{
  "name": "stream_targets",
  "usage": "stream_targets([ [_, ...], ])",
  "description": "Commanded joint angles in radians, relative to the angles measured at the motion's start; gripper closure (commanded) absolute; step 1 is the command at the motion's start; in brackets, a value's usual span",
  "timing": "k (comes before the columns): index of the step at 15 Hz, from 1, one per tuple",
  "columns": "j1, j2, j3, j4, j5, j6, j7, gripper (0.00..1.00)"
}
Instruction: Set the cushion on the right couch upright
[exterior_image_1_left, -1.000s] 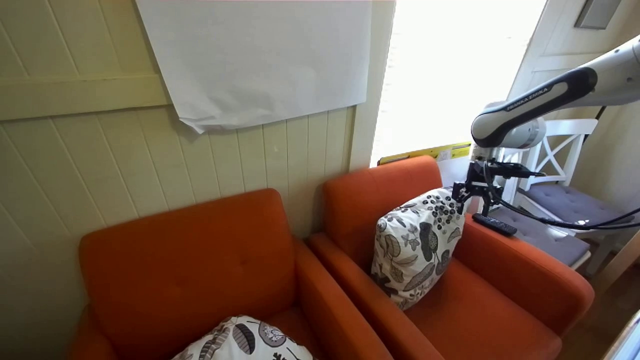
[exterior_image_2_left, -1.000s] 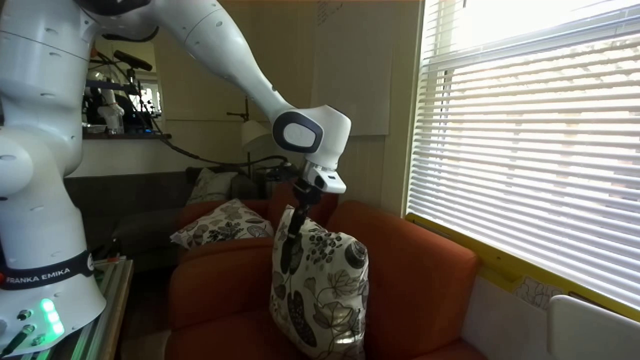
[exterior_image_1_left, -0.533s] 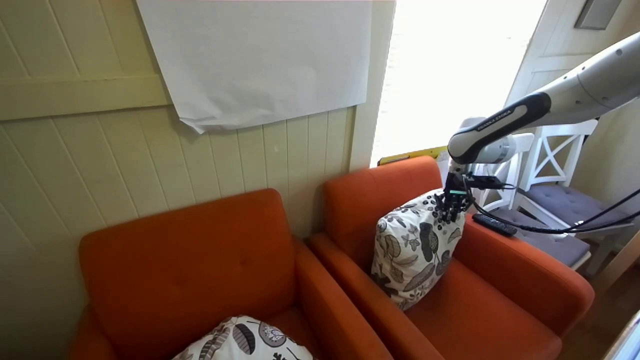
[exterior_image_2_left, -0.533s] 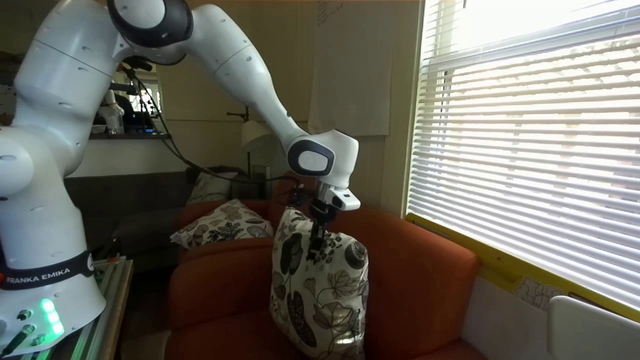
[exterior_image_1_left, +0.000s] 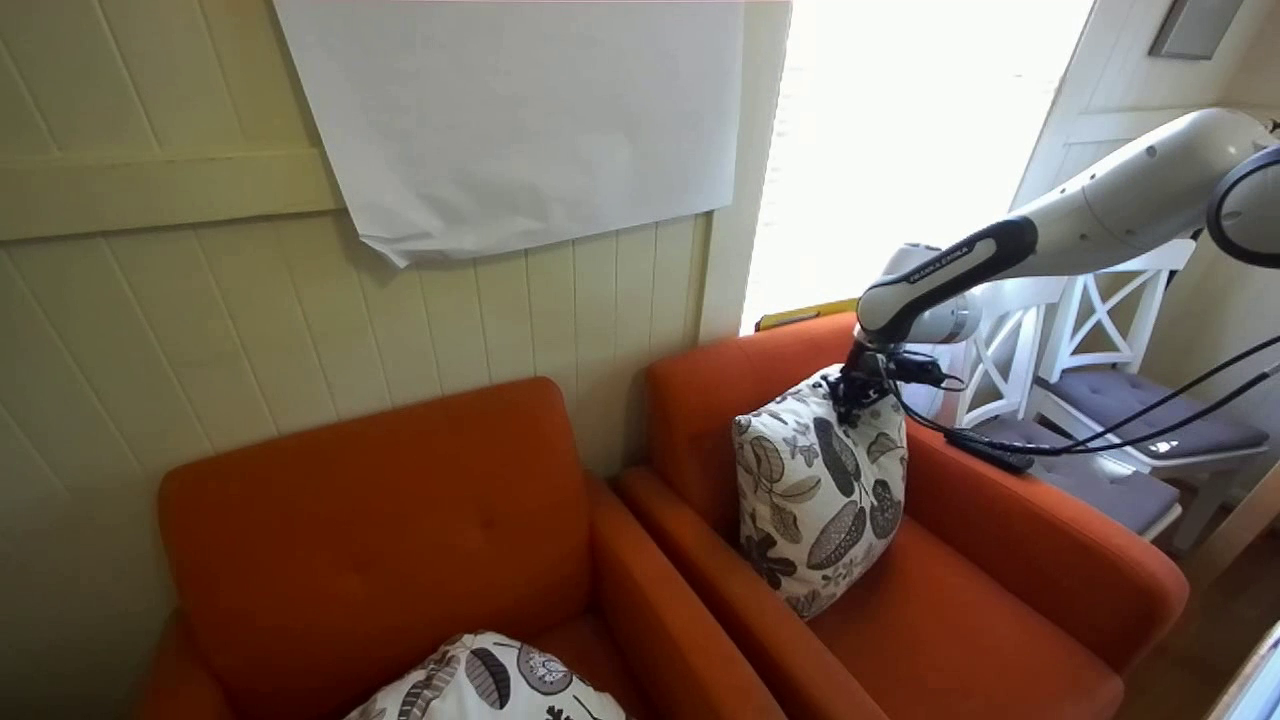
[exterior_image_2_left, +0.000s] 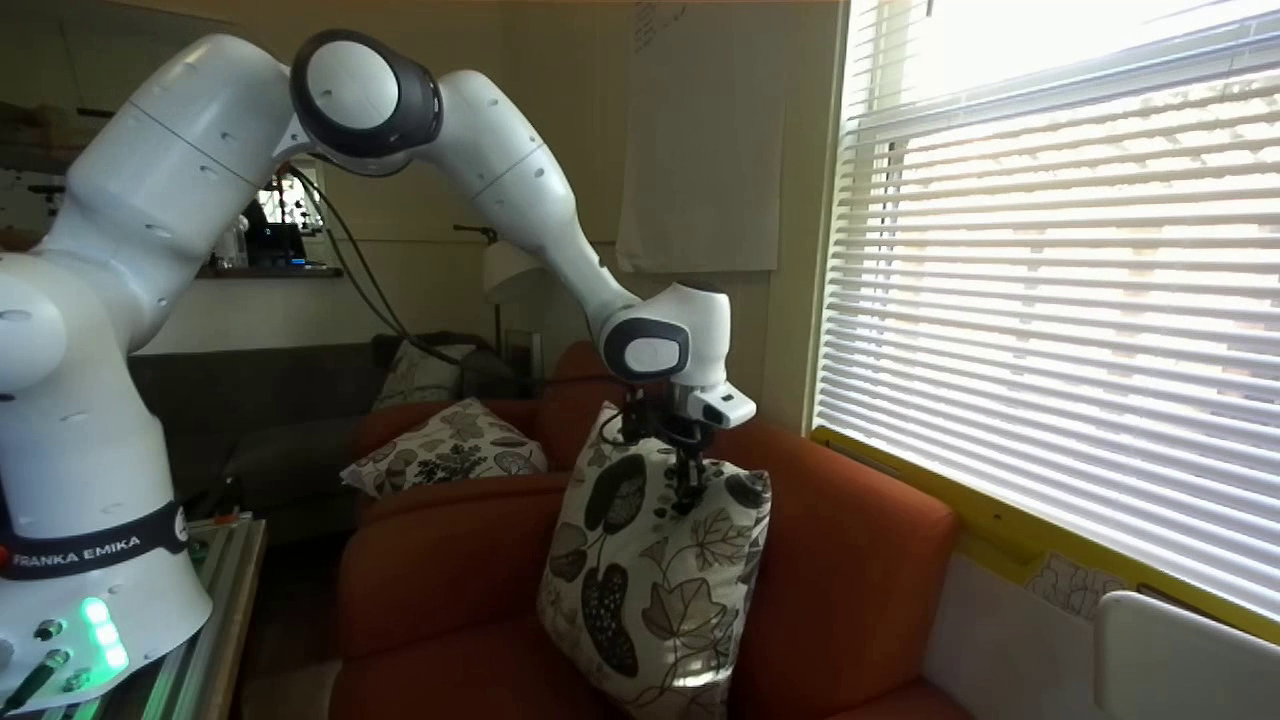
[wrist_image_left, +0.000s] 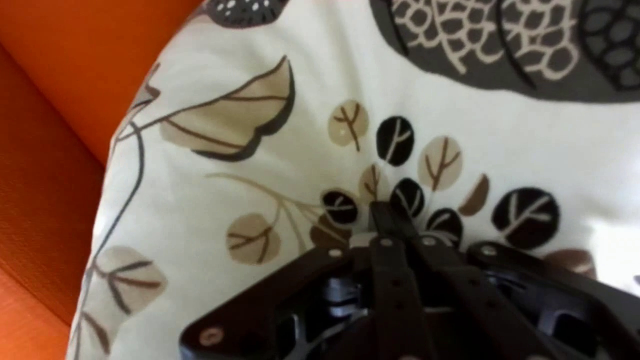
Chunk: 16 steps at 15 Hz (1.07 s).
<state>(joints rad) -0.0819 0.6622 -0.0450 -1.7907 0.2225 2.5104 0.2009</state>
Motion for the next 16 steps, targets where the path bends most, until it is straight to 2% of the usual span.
stream_targets([
  [1,-0.041,0.07,0.05,0.098,0.064,0.105,-0.042,0.98],
  [5,-0.068,0.068,0.083,0.088,0.097,0.168,-0.07,0.98],
  [7,-0.071,0.083,0.082,0.11,0.078,0.107,-0.08,0.98],
  [9,-0.044,0.088,0.046,0.102,0.043,0.095,-0.049,0.99],
  [11,-0.052,0.028,0.049,0.036,0.055,0.037,-0.041,0.98],
  [12,-0.07,-0.008,0.07,-0.001,0.067,0.026,-0.084,0.99],
  [13,-0.059,-0.046,0.053,-0.039,0.063,0.005,-0.057,0.98],
  [14,-0.083,-0.086,0.075,-0.071,0.089,-0.042,-0.082,0.98],
  [15,-0.077,-0.115,0.062,-0.095,0.09,-0.084,-0.058,0.73],
  [16,-0.096,-0.154,0.076,-0.123,0.112,-0.142,-0.083,0.73],
])
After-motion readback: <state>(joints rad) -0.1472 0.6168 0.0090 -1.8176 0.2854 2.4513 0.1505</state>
